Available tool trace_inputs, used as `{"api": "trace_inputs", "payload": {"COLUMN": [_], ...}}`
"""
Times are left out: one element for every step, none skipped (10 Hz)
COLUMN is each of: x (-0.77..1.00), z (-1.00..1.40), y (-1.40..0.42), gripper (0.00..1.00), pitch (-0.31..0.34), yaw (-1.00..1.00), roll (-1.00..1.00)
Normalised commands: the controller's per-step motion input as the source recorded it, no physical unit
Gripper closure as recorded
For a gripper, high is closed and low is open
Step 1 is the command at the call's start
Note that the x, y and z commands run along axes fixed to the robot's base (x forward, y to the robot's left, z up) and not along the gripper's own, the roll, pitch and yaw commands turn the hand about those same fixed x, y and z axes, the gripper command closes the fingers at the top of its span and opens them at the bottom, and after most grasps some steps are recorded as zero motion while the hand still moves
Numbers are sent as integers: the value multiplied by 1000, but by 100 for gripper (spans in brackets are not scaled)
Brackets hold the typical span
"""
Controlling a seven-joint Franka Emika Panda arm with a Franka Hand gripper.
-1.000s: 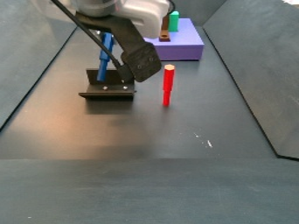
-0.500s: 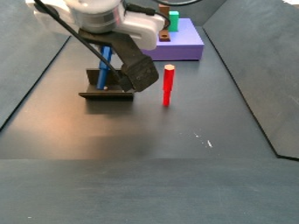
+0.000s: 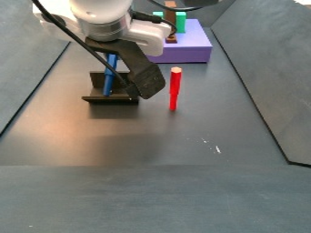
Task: Pick up the blue object. Move up. Place the blue object on the fixture. Regrasp the blue object. Move to above the board. Insert the blue object.
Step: Place the blue object on the fixture.
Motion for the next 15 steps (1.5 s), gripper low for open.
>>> {"api": "trace_inputs", "payload": {"x": [0, 0, 0, 37, 177, 174, 183, 160, 71, 63, 46, 0, 20, 51, 49], "z": [-283, -340, -429, -360, -123, 0, 0, 0, 0, -137, -166, -149, -171, -166, -163], "y": [-20, 0, 0, -40, -97, -97, -134, -186, -103, -66, -43, 0, 0, 31, 37], "gripper": [100, 100, 100, 100, 100, 100, 100, 100, 100, 100, 100, 100, 100, 100, 100], "pitch": [-123, -134, -166, -123, 0, 0, 0, 0, 0, 0, -14, -37, -40, -23, -17], "yaw": [117, 117, 137, 143, 180, 223, 223, 289, 291, 206, 203, 171, 137, 137, 146], "roll": [-26, 0, 0, -3, -86, -117, -97, -57, 0, 0, 0, -34, -69, -80, -63]}}
